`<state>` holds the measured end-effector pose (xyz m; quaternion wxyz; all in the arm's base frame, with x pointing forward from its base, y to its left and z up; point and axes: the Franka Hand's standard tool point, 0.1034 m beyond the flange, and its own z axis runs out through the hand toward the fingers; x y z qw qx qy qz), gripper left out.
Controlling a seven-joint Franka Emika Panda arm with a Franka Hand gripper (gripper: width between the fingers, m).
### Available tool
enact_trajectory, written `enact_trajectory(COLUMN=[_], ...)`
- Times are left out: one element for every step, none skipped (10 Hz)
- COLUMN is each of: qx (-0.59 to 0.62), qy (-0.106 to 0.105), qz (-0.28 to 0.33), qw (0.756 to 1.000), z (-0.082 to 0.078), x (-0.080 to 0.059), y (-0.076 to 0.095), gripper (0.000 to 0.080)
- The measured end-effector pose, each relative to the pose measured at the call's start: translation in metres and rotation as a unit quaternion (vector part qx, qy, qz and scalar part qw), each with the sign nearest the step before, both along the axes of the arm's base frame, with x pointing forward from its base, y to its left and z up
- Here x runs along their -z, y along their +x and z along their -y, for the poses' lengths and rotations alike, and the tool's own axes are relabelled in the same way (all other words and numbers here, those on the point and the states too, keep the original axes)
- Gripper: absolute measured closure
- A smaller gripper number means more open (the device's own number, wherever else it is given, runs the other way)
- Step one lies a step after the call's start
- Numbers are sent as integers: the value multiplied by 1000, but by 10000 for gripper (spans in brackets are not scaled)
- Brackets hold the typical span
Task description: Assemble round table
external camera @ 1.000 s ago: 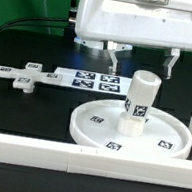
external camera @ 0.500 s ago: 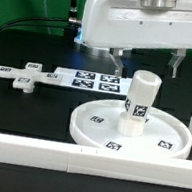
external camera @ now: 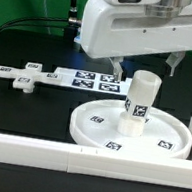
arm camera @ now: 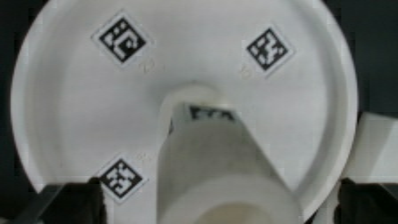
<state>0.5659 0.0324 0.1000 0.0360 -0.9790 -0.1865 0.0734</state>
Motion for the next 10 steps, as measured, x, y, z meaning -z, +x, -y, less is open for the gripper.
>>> enact_trajectory(qx=[0, 0, -14, -41, -58, -67, -79, -80, -77, -77], qy=[0, 0, -2, -6, -8, -10, -14, -14, -12, -11], qz=[-1, -1, -1, 2, 3, 4, 14, 11, 11, 11], qw=[1000, 1000, 1000, 999, 998, 998, 997, 997, 997, 997], z=[0, 0, 1, 2, 3, 1, -4, -6, -4, -1], x=[1, 1, 2, 4, 5, 5, 5, 7, 8, 10], y=[-1, -1, 0, 2, 4, 4, 8, 6, 6, 6], gripper=[150, 150, 150, 150, 150, 150, 150, 150, 150, 290])
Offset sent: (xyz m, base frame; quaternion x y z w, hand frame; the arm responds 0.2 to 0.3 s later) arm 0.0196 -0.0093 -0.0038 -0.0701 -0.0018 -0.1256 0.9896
